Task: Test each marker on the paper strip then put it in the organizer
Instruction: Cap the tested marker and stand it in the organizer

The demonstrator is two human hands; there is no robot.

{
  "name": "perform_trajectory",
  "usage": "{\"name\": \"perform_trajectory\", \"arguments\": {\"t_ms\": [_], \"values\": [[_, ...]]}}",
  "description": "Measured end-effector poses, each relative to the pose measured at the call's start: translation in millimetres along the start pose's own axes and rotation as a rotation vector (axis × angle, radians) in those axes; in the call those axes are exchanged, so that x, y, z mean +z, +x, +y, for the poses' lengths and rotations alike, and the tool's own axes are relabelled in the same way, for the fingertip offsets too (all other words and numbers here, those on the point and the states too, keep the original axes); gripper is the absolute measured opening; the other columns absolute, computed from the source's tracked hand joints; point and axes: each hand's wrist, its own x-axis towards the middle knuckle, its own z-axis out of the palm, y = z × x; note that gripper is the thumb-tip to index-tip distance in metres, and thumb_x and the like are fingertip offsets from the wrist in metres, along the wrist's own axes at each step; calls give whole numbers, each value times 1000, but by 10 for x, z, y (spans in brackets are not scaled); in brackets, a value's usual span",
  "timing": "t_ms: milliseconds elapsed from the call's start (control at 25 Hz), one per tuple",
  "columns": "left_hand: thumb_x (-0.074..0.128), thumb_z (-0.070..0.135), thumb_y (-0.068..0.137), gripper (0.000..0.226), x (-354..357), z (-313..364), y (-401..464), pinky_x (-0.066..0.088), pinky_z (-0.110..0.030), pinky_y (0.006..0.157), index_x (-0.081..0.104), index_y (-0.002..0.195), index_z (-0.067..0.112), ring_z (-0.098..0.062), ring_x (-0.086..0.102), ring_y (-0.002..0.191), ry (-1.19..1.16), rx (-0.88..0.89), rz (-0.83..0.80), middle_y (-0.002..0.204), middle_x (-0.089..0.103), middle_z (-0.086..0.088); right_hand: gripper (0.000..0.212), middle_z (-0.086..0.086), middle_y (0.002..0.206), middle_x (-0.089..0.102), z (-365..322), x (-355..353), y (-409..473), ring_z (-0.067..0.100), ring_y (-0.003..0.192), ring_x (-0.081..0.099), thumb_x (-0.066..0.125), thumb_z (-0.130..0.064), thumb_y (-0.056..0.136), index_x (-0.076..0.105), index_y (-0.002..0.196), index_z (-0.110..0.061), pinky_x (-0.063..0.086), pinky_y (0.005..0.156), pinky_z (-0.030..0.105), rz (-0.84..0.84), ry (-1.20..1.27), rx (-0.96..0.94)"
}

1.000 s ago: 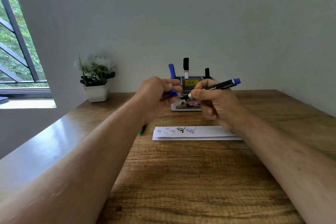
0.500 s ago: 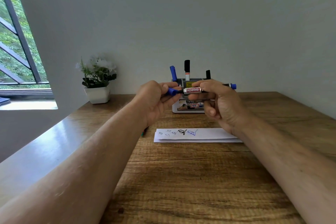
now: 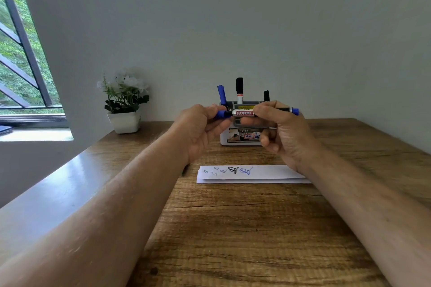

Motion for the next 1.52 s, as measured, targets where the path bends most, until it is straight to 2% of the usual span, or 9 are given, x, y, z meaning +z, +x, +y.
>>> {"name": "perform_trajectory", "arguments": {"t_ms": [200,320,440,560,680,1160,1280,1400,1520], "values": [[55,9,98,17,10,1,5,62,-26,66,65,106,-2,-22,75,81,-2,19,28,99,74,-20,23,12,93,77,9,2,8,19,46,59,76,-28,78,70,98,-19,40,35,20,11,-93,-71],[62,13,95,11,4,3,22,60,-24,59,63,97,2,-20,74,75,-1,49,71,93,74,-17,19,10,93,77,29,-9,9,22,50,63,74,-23,82,72,99,-18,43,36,22,8,-175,-137],[65,17,93,16,-19,-8,47,58,-23,57,63,100,3,-18,74,73,32,87,81,89,73,-15,14,9,90,77,28,-7,-3,18,51,64,72,-16,86,73,99,-17,43,37,23,-1,-249,-184],[66,18,92,19,-53,-32,69,58,-23,57,61,105,5,-18,74,73,74,113,112,90,73,-13,11,-4,86,73,36,-17,-9,2,66,65,73,-20,86,75,97,-19,48,52,12,35,-561,-322],[66,17,92,17,-73,-68,79,60,-26,62,61,104,7,-18,75,74,97,116,115,88,75,-13,11,-15,87,67,55,-1,-38,1,81,63,70,-29,89,74,97,-24,44,62,4,43,-778,-380],[65,12,92,10,0,-125,51,61,-31,68,59,99,9,-21,75,78,-16,196,117,89,73,-13,15,-8,90,68,118,112,-47,4,81,61,58,-34,97,68,100,-22,41,61,12,57,-707,-316],[62,2,92,22,50,-153,-26,61,-32,63,56,110,13,-25,76,79,-62,193,63,93,73,-15,17,-10,90,66,145,119,-70,2,83,60,55,-36,98,65,102,-23,39,63,16,50,-703,-297],[60,-9,89,43,82,-223,-28,62,-40,76,52,121,20,-28,75,88,-45,188,60,101,72,-18,18,-13,89,63,187,121,-64,-1,81,57,53,-38,98,64,102,-24,37,62,16,47,-752,-275],[61,-10,88,51,101,-252,-23,61,-44,82,50,126,22,-29,74,90,-14,196,73,103,70,-19,17,-14,79,60,184,119,-58,-1,70,54,54,-40,98,64,99,-26,35,58,17,20,-805,-277]]}}
